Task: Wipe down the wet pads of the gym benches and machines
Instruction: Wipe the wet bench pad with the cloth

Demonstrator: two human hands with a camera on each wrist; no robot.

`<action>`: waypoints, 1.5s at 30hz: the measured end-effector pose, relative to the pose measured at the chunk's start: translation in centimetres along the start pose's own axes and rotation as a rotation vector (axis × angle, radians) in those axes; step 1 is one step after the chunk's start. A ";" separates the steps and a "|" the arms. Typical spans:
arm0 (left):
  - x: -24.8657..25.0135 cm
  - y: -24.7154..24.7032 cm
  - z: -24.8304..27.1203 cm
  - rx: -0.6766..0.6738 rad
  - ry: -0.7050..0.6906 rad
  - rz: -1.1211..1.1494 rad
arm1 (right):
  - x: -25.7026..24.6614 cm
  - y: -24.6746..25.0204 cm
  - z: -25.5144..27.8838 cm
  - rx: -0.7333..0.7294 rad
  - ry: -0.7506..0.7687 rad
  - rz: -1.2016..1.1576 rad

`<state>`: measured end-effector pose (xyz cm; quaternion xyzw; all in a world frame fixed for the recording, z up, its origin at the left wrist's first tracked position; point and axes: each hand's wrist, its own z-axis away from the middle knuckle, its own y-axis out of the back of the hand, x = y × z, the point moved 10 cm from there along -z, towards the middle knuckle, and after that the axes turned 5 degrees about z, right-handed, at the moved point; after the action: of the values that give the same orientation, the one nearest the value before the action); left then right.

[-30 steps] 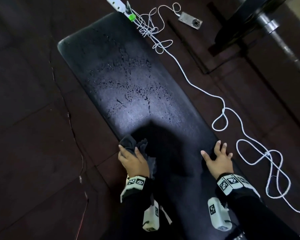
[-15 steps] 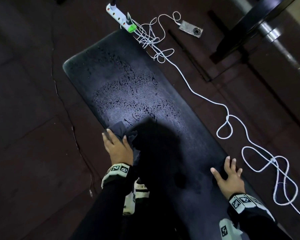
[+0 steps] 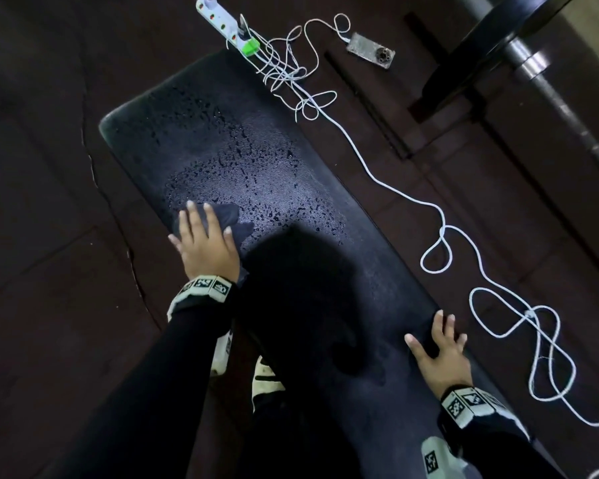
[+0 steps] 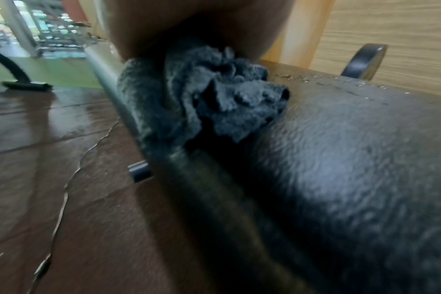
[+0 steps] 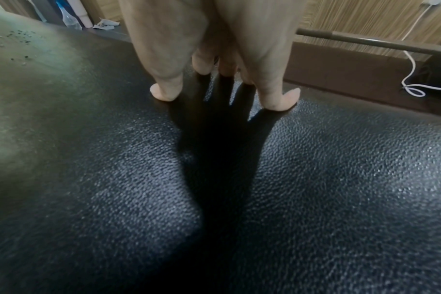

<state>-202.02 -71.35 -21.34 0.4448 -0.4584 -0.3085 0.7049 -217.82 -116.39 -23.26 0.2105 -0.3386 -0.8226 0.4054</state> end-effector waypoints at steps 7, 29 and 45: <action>8.1 -3.8 3.5 -0.235 -0.386 -0.104 | 0.2 -0.2 0.0 0.002 0.000 -0.008; 5.6 -2.5 1.3 -0.157 -0.155 0.004 | 0.1 -0.2 0.3 -0.014 -0.012 -0.054; 0.5 -2.6 8.2 -0.150 -0.257 -0.030 | -0.4 0.0 0.7 -0.042 -0.018 -0.064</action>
<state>-209.43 -75.61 -21.99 0.3546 -0.5140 -0.4069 0.6667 -218.06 -115.81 -22.78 0.2054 -0.3179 -0.8440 0.3801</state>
